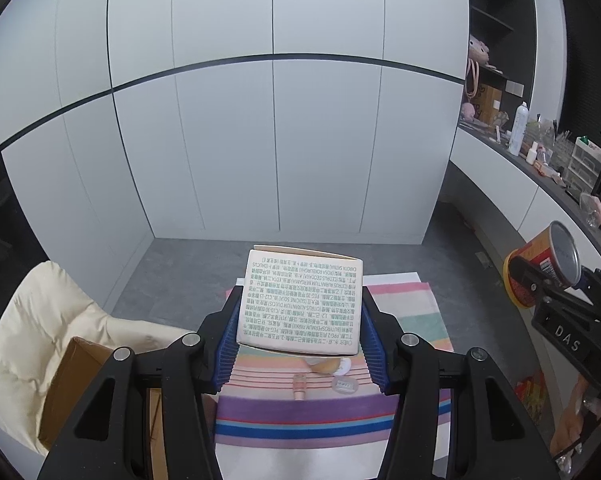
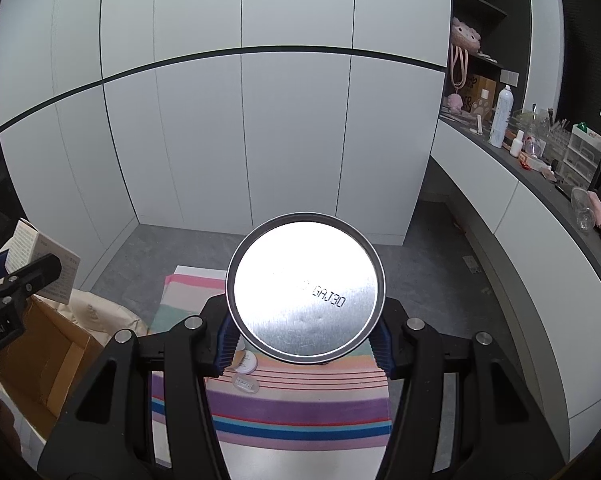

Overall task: Organize objects
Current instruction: 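Lift the cream box with the left tool while the right tool lifts the red can, then carry the cream box with the left tool while the right tool carries the can over the cardboard box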

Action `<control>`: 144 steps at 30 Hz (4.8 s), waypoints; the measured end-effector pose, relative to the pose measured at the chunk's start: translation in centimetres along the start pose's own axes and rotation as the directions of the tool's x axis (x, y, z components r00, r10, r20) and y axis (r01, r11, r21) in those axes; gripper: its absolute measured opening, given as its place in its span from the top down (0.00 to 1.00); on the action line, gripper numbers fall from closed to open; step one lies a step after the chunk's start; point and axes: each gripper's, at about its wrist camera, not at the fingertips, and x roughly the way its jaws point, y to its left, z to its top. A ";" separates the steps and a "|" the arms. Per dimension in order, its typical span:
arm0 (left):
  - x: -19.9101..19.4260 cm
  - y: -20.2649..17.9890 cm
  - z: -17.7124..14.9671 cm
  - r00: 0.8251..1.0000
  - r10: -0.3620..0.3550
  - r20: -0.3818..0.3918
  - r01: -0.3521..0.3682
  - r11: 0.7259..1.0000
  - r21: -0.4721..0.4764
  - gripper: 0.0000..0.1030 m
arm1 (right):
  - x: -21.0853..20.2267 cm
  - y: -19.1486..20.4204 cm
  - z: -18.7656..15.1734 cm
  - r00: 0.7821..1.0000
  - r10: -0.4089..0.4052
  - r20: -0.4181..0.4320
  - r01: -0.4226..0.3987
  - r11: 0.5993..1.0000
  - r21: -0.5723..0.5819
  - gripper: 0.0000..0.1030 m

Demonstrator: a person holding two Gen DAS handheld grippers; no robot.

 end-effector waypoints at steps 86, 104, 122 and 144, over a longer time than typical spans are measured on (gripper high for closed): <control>-14.6 6.3 -26.1 0.990 0.062 -0.126 -0.064 0.998 -0.013 0.48 | -16.5 3.7 -25.6 0.950 0.210 -0.233 -0.225 0.973 -0.041 0.45; -17.8 13.9 -29.3 0.966 0.208 -0.155 -0.232 0.961 -0.153 0.48 | -15.0 13.0 -26.2 0.893 0.342 -0.294 -0.406 0.893 -0.193 0.45; -20.6 20.4 -32.0 0.935 0.296 -0.194 -0.343 0.895 -0.287 0.48 | -15.5 23.9 -27.9 0.803 0.467 -0.371 -0.586 0.733 -0.346 0.45; -13.5 21.0 -25.5 0.955 0.276 -0.111 -0.293 0.937 -0.189 0.48 | -10.1 26.8 -24.4 0.823 0.453 -0.342 -0.559 0.751 -0.350 0.45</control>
